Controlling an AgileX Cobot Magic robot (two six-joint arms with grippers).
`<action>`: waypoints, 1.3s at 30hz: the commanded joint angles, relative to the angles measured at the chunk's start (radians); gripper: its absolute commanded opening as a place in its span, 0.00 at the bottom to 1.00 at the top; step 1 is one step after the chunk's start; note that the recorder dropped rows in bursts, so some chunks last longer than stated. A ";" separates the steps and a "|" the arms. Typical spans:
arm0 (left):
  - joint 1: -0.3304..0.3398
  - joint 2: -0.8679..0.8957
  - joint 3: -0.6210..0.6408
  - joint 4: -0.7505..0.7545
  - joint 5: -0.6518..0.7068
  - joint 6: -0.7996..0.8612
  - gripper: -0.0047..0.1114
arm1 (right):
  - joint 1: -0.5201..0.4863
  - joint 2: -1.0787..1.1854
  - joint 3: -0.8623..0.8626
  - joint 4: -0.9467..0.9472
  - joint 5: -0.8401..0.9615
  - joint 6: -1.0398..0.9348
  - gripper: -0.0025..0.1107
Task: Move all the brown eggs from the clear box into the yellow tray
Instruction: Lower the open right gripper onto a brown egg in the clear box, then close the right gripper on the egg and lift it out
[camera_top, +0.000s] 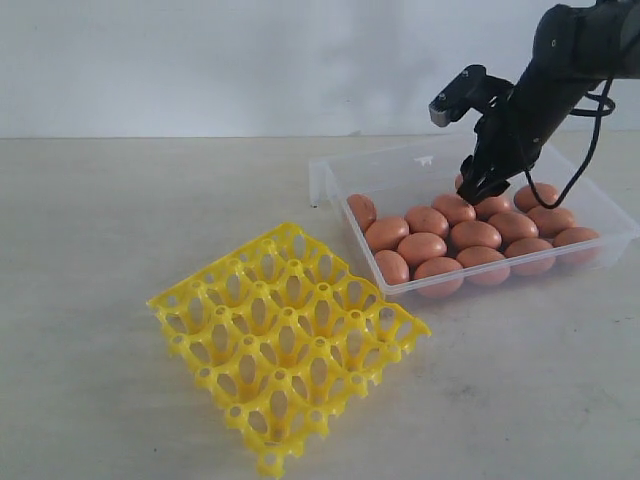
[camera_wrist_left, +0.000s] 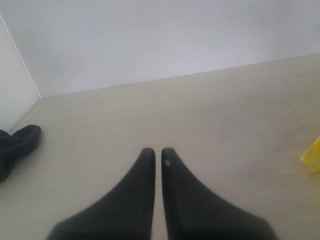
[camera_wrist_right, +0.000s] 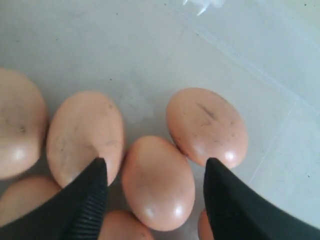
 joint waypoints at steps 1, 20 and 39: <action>-0.005 -0.003 0.003 -0.002 -0.008 -0.003 0.08 | -0.003 0.046 -0.004 -0.019 -0.017 0.040 0.46; -0.005 -0.003 0.003 -0.002 -0.008 -0.003 0.08 | -0.003 0.106 -0.004 -0.015 -0.043 0.140 0.02; -0.005 -0.003 0.003 -0.002 -0.008 -0.003 0.08 | -0.003 -0.212 0.007 0.167 0.081 0.399 0.02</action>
